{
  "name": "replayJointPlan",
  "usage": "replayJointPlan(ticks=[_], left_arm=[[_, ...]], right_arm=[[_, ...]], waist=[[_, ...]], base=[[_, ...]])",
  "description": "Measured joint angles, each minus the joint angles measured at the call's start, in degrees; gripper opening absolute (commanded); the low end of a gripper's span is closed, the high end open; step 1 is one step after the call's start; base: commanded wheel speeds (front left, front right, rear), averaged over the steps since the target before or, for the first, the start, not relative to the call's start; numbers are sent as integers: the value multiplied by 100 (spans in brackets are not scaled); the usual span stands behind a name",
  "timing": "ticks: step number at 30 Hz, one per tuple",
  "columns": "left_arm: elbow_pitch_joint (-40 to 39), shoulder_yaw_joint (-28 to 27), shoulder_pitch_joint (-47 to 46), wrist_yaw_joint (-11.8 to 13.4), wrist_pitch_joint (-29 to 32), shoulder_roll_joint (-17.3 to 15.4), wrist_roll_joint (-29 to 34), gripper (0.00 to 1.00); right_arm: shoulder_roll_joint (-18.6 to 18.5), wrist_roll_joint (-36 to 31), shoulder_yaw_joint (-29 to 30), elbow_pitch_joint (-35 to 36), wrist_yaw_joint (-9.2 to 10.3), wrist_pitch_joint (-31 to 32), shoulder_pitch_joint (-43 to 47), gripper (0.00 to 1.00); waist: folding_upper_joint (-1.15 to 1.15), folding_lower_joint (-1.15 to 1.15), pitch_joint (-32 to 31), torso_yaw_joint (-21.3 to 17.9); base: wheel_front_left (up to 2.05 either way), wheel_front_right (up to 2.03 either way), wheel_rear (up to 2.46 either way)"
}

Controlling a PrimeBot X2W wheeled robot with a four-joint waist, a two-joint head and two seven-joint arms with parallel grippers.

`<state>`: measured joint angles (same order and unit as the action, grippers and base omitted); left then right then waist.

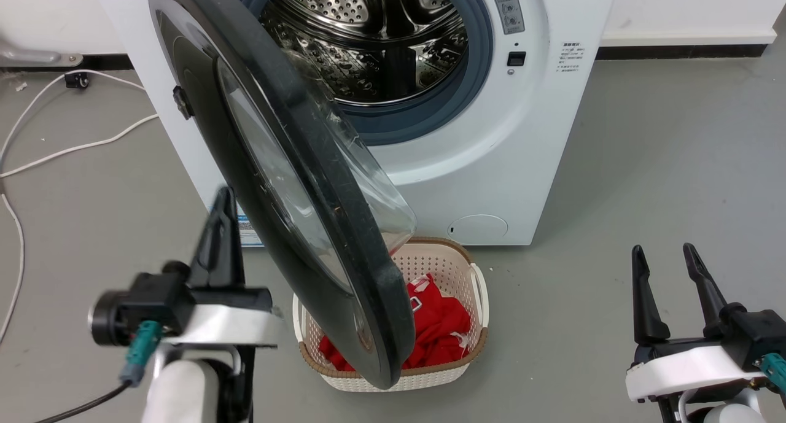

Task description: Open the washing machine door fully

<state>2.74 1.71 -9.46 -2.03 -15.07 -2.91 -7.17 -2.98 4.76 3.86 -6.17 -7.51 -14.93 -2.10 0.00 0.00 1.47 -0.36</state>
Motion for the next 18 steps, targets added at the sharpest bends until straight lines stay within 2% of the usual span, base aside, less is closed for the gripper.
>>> replayJointPlan(ticks=[10,15,18], left_arm=[[-2124,93,-476,180,0,-1,-237,0],[-2798,614,-520,127,-1,0,-240,0],[-2821,1082,-464,-40,-1,1,-256,0]], right_arm=[[2,-9,13,9,0,-9,-22,100],[2,-9,10,-18,0,-9,-36,100],[2,-9,15,-38,0,-10,-37,100]], waist=[[0,0,36,35],[0,0,33,9],[0,0,16,2]], base=[[0,0,0],[0,0,0],[0,0,0]])
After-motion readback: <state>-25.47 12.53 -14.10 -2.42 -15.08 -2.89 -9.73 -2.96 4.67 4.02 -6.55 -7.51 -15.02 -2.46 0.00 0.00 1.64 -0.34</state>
